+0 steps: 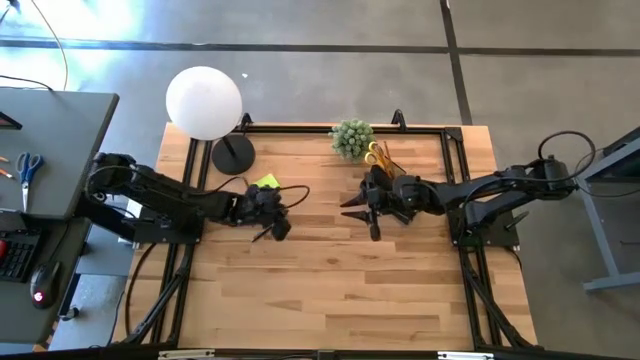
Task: Pick and place office supplies into organizer
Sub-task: Put the blue eraser into the desk organizer
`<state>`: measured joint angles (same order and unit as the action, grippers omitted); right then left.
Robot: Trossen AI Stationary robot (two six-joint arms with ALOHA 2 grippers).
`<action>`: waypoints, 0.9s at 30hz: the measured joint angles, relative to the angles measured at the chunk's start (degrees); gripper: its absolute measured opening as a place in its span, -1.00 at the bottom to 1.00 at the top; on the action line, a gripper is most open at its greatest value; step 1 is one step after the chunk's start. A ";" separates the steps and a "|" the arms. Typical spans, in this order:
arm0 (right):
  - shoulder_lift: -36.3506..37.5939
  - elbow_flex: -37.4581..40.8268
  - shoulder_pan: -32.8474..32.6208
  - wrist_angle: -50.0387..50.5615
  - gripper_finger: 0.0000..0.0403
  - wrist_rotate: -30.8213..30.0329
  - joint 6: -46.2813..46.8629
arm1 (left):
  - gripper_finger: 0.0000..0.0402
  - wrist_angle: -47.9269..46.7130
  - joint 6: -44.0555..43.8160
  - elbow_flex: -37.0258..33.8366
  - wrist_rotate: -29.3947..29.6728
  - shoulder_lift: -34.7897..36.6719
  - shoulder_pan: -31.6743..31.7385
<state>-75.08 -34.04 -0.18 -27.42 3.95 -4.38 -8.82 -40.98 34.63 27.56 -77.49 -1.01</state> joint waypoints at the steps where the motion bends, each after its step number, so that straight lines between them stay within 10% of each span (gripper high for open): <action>1: 0.04 0.00 0.00 0.66 -0.56 0.04 0.55 | -0.52 -0.03 -0.62 0.07 -0.62 -0.72 0.39; 27: 0.14 0.00 -2.23 6.17 -0.57 -3.06 4.28 | -0.52 -8.95 -4.41 0.25 -10.33 -8.23 6.29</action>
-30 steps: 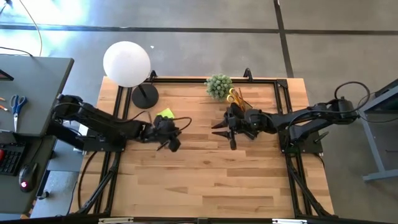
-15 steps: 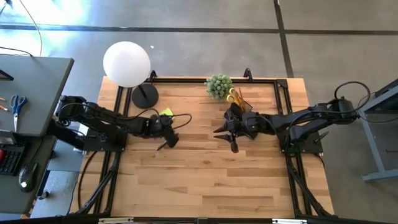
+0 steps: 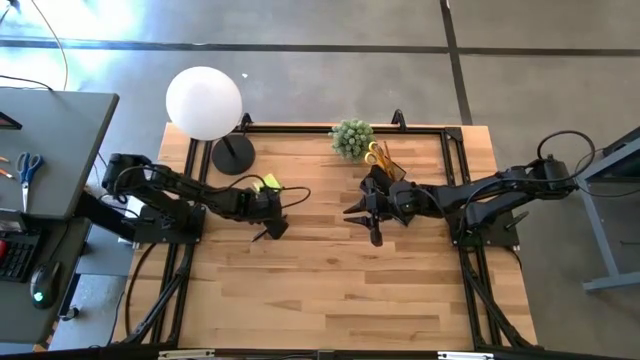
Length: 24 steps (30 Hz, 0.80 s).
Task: Pick and place office supplies into organizer
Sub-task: Put the blue eraser into the desk organizer
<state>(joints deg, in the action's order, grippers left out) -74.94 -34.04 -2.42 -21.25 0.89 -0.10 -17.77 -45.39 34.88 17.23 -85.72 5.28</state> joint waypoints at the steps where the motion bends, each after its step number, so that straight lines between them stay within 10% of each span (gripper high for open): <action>1: 0.00 0.00 0.00 0.06 -0.57 0.00 -0.15 | -0.52 0.71 -0.02 0.25 -0.12 -0.63 0.00; 24: 0.01 0.00 0.00 0.86 -0.57 -0.39 -0.31 | -0.69 -0.96 7.40 5.08 1.01 -6.50 -0.04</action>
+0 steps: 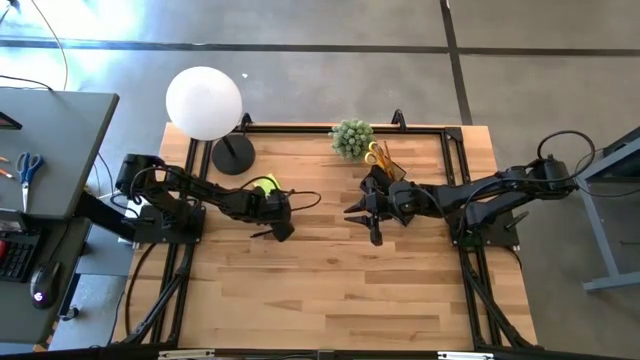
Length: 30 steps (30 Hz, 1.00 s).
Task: Pick and place office supplies into organizer
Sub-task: Put the blue eraser into the desk organizer
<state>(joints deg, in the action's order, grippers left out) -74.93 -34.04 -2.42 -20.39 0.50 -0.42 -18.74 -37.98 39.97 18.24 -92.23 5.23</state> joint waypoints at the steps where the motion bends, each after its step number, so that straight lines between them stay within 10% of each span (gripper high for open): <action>1: -0.01 0.00 0.00 0.06 -0.57 -0.44 -0.01 | -0.77 -0.10 0.61 0.02 0.03 0.00 0.00; 30: 0.01 0.02 -2.64 1.39 -0.57 2.81 0.14 | -0.98 26.04 31.91 16.22 6.78 -0.15 -15.18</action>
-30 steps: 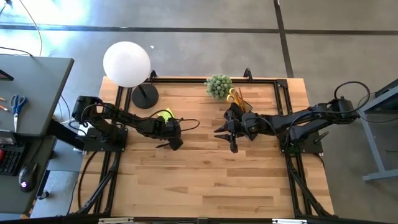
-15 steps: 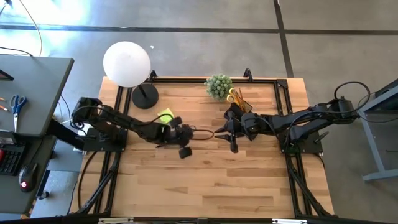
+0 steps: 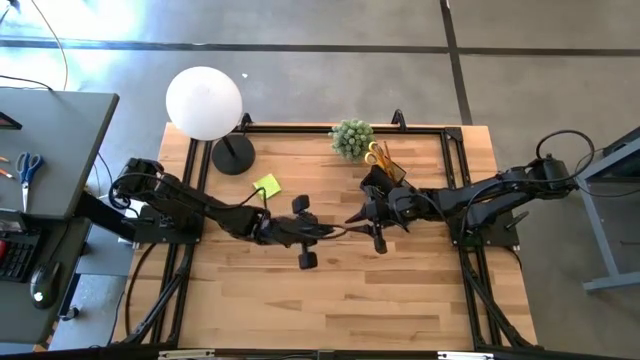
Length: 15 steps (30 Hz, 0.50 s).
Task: Pick and place office supplies into organizer
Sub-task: Put the blue eraser into the desk organizer
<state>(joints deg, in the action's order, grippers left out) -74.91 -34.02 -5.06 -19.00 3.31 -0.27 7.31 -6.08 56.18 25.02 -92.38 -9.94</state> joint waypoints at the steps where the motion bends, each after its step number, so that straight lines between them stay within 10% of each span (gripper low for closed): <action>1: 0.00 0.00 0.00 0.00 -0.57 0.21 0.00 | -0.98 1.01 0.25 0.00 0.50 0.00 -0.49; 15: 0.00 0.02 -0.72 -4.71 -0.57 0.96 0.02 | -0.99 51.69 -1.93 -21.05 -10.53 2.25 3.26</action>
<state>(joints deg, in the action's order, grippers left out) -74.91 -34.00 -5.78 -23.72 4.27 -0.25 59.00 -8.01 35.13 14.49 -90.13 -6.68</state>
